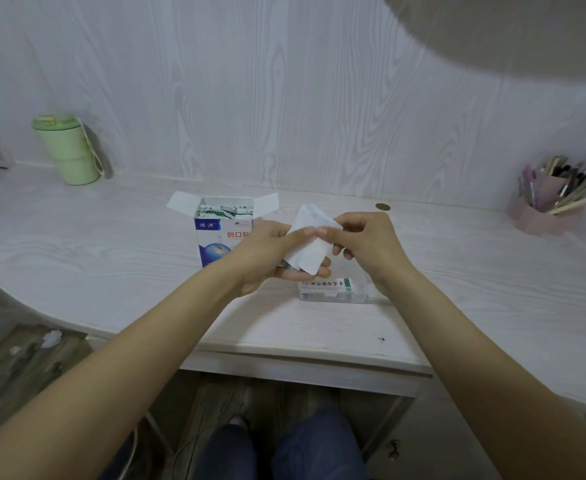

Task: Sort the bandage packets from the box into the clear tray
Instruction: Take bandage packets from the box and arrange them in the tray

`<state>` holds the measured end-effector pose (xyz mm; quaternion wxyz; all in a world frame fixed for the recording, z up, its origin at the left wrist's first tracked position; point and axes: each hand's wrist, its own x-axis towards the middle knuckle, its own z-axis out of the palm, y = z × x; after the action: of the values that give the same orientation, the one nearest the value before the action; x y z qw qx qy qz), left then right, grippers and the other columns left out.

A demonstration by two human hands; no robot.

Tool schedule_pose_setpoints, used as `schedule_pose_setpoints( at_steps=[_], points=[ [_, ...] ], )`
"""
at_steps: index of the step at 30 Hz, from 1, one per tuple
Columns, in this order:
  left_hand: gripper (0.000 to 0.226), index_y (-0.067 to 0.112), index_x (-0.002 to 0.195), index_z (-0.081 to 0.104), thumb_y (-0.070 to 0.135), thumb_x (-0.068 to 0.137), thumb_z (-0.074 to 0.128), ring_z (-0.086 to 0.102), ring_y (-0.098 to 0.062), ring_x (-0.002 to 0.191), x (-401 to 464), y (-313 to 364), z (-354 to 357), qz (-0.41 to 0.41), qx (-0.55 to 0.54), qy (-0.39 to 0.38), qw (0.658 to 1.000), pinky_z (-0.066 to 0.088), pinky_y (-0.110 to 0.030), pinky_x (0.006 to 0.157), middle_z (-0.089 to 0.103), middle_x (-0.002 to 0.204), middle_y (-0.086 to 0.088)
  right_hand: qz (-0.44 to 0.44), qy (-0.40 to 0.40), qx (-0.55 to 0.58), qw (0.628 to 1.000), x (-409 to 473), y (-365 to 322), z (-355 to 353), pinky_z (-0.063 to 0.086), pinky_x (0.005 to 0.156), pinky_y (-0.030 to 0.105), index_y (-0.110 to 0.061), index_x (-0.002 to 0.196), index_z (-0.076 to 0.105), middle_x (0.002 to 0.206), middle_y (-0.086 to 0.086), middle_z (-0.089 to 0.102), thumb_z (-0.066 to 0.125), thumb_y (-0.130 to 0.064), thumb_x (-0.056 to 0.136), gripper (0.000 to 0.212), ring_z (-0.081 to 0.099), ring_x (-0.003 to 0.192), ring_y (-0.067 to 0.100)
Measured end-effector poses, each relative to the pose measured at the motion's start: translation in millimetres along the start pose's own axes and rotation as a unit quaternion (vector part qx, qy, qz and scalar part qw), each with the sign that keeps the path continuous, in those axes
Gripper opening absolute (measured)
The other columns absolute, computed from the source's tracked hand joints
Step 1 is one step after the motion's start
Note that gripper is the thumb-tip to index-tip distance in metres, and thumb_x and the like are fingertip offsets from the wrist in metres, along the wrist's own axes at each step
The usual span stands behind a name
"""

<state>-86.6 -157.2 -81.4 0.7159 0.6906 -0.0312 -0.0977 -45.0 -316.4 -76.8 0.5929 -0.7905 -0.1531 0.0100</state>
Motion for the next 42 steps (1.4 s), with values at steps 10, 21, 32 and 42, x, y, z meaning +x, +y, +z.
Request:
schedule_pose_setpoints(
  at_steps=[10, 21, 32, 42],
  points=[
    [0.029, 0.005, 0.112, 0.060, 0.025, 0.100, 0.044, 0.072, -0.028, 0.083, -4.5, -1.6, -3.8, -0.024, 0.027, -0.016, 0.999, 0.060, -0.029, 0.071, 0.072, 0.096, -0.017, 0.086, -0.014, 0.184, 0.979, -5.4, 2.4, 3.4, 0.049, 0.056, 0.014, -0.002, 0.086, 0.068, 0.064, 0.007, 0.061, 0.068, -0.005, 0.084, 0.004, 0.059, 0.053, 0.005],
    [0.021, 0.002, 0.097, 0.062, 0.017, 0.098, 0.048, 0.071, -0.012, 0.078, -0.4, -5.8, -6.4, -0.007, -0.049, 0.043, 0.998, 0.058, -0.020, 0.069, 0.068, 0.094, -0.021, 0.144, -0.013, 0.356, 0.923, -5.7, 4.9, -12.2, 0.057, 0.073, 0.020, -0.001, 0.077, 0.060, 0.077, 0.011, 0.069, 0.066, -0.017, 0.086, 0.018, 0.071, 0.076, 0.017],
    [0.023, 0.007, 0.102, 0.064, 0.017, 0.101, 0.043, 0.070, -0.012, 0.072, 5.6, -5.5, -8.2, 0.027, 0.014, 0.126, 0.992, 0.059, -0.026, 0.073, 0.071, 0.095, -0.008, 0.114, -0.015, 0.053, 0.992, -5.4, 7.4, -16.5, 0.056, 0.074, 0.023, -0.007, 0.087, 0.071, 0.087, 0.013, 0.071, 0.070, 0.009, 0.076, 0.019, 0.067, 0.075, 0.018],
    [0.024, 0.008, 0.104, 0.062, 0.018, 0.102, 0.040, 0.070, -0.011, 0.064, 3.3, -14.6, -12.3, 0.024, 0.078, 0.154, 0.985, 0.054, -0.018, 0.057, 0.071, 0.094, -0.006, 0.047, -0.015, -0.204, 0.978, -4.8, 33.0, -10.3, 0.042, 0.056, 0.004, -0.013, 0.088, 0.076, 0.079, -0.001, 0.069, 0.070, -0.002, 0.081, 0.015, 0.058, 0.067, 0.002]
  ],
)
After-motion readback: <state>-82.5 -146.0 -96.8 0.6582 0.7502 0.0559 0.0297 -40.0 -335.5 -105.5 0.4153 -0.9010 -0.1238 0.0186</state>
